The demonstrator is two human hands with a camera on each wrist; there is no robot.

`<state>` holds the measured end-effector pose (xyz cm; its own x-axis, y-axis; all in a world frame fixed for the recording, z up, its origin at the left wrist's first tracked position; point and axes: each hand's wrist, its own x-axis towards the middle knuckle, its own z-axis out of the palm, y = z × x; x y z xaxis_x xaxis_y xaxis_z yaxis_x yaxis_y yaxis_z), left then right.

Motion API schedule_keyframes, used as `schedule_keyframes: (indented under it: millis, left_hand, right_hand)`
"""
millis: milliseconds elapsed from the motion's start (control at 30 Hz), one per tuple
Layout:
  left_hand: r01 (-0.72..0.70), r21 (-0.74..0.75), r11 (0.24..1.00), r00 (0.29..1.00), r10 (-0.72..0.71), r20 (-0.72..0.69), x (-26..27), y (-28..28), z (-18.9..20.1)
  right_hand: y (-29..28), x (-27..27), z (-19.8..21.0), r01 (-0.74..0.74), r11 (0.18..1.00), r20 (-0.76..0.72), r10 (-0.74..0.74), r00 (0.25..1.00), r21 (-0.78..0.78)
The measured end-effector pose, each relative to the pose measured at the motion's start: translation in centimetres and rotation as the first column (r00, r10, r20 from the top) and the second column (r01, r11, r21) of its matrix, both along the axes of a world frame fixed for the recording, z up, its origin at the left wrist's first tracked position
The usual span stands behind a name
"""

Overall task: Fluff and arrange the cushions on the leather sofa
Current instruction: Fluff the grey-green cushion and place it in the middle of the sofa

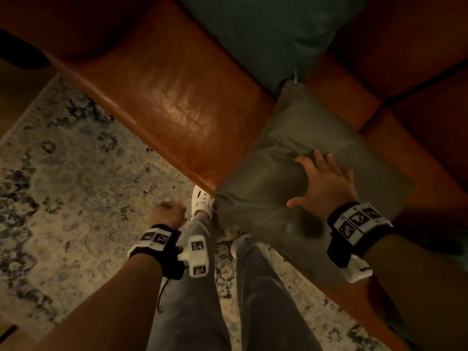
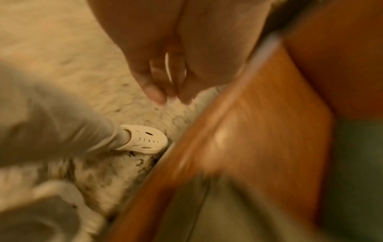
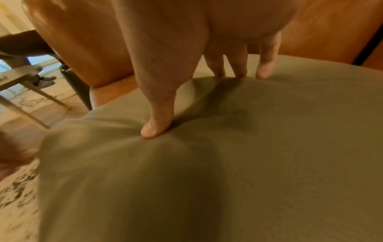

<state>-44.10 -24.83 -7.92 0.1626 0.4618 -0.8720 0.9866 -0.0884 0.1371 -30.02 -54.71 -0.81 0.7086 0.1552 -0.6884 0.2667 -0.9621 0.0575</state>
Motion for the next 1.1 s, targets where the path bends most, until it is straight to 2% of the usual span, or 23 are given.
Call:
schedule_keyframes:
  millis: [33,133,233,367,433,500,533,567,600,633,667,700,767,833,900,1033,1100]
  left_hand:
    - [-0.080,-0.066,0.995,0.995,0.084,0.054,0.5,-1.0,-0.3]
    - [-0.085,-0.312,0.946,0.989,0.119,0.093,2.8,-4.7,-0.5]
    - [-0.030,-0.308,0.951,0.998,0.046,0.045,4.3,-6.0,-0.7]
    - [0.075,-0.365,0.928,0.993,-0.037,0.110,3.8,-4.7,-0.7]
    - [-0.057,-0.429,0.902,0.980,0.132,0.148,2.8,-4.0,0.2]
    - [-0.264,-0.479,0.837,0.931,0.351,0.099,1.6,-4.2,0.7]
    - [-0.311,-0.469,0.827,0.920,0.386,0.070,0.9,-4.5,0.6]
    - [-0.293,-0.456,0.841,0.924,0.371,0.091,0.5,-4.8,0.8]
    - [-0.147,-0.402,0.904,0.963,0.223,0.151,0.5,-5.2,0.9]
    - [-0.004,-0.341,0.940,0.969,0.088,0.230,0.7,-5.7,0.9]
    - [0.181,-0.275,0.944,0.935,-0.078,0.346,1.2,-5.9,1.0]
    - [0.334,-0.254,0.908,0.882,-0.206,0.423,1.9,-6.1,1.5]
    - [0.511,-0.172,0.842,0.788,-0.379,0.486,3.4,-6.2,1.5]
    - [0.523,-0.206,0.827,0.780,-0.367,0.506,4.2,-5.9,1.8]
    - [0.408,-0.223,0.885,0.849,-0.277,0.450,4.0,-6.0,1.3]
    - [0.298,-0.027,0.954,0.915,-0.278,0.292,3.3,-6.9,0.7]
    - [0.234,-0.106,0.966,0.949,-0.203,0.242,2.4,-6.3,-0.2]
  right_hand:
    - [0.0,-0.3,0.0,-0.003,1.000,-0.005,0.003,1.000,-0.013]
    - [0.2,-1.0,0.0,-0.015,0.999,0.003,0.015,1.000,-0.037]
    - [0.3,-0.9,-0.3,-0.005,0.999,0.017,0.005,1.000,-0.051]
    - [-0.2,-0.3,-0.7,-0.001,0.998,0.045,0.004,0.999,-0.068]
    - [-0.2,0.1,-0.9,0.010,0.998,0.047,-0.006,0.999,-0.069]
    - [-0.2,0.2,-1.3,0.021,0.997,0.052,-0.017,0.999,-0.074]
    - [-0.1,0.2,-1.4,0.021,0.997,0.054,-0.016,0.998,-0.080]
    - [-0.1,0.1,-1.4,0.015,0.996,0.052,-0.011,0.999,-0.084]
    - [-0.1,0.1,-1.4,0.006,0.996,0.047,-0.002,0.999,-0.087]
    - [-0.1,0.1,-1.3,0.001,0.996,0.036,0.002,0.999,-0.089]
    - [-0.3,0.2,-1.1,0.001,0.996,0.024,0.001,1.000,-0.089]
    - [-0.4,0.2,-1.0,0.007,0.996,0.013,-0.006,1.000,-0.086]
    - [-0.7,0.2,-0.5,0.017,0.997,-0.012,-0.018,1.000,-0.074]
    - [-1.1,-0.4,0.3,0.044,0.998,-0.013,-0.044,0.999,-0.042]
    - [-1.8,-1.8,1.0,0.153,0.988,0.030,-0.152,0.988,-0.014]
    - [-3.8,-6.8,0.3,0.407,0.913,0.058,-0.405,0.913,-0.026]
    - [-4.1,-7.4,-1.0,0.449,0.893,0.063,-0.449,0.891,0.016]
